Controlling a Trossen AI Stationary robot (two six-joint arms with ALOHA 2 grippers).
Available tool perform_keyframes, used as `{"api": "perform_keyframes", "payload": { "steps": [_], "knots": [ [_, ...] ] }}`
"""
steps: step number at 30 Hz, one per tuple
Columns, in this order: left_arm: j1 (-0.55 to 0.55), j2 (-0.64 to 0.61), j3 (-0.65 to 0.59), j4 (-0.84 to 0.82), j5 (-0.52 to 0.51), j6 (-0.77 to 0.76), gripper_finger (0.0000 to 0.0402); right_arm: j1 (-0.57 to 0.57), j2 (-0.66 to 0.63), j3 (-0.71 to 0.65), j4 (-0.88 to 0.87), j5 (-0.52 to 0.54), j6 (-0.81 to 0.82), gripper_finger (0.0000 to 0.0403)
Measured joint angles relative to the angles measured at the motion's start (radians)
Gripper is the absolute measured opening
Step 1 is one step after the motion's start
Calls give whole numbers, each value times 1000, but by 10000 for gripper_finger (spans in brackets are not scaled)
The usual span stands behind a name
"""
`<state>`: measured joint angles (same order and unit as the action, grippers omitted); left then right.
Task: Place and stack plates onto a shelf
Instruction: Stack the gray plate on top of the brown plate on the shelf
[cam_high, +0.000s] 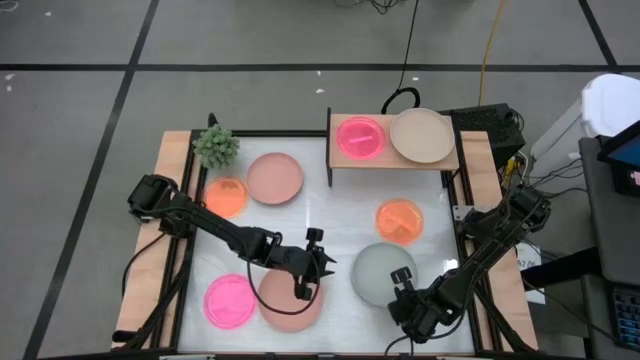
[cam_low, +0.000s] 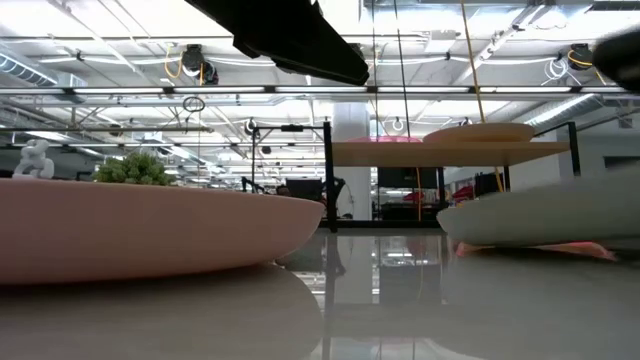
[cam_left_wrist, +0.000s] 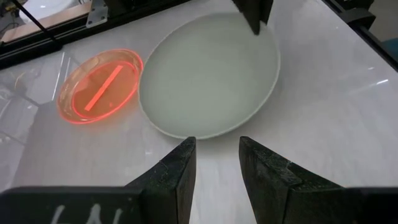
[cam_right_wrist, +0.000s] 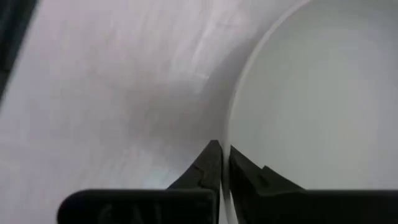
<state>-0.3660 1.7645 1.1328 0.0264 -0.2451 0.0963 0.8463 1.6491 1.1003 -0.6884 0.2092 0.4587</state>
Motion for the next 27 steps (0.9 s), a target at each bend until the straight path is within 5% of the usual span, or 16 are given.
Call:
{"api": "perform_keyframes", "payload": {
  "steps": [18, 27],
  "knots": [
    [0, 0, 0, -1, 0, -27, 129, -3, -46, 288, -461, 256, -8, 1],
    [0, 0, 0, -1, 0, -29, 129, -60, -78, 305, -606, 268, 12, 0]
  ]
}}
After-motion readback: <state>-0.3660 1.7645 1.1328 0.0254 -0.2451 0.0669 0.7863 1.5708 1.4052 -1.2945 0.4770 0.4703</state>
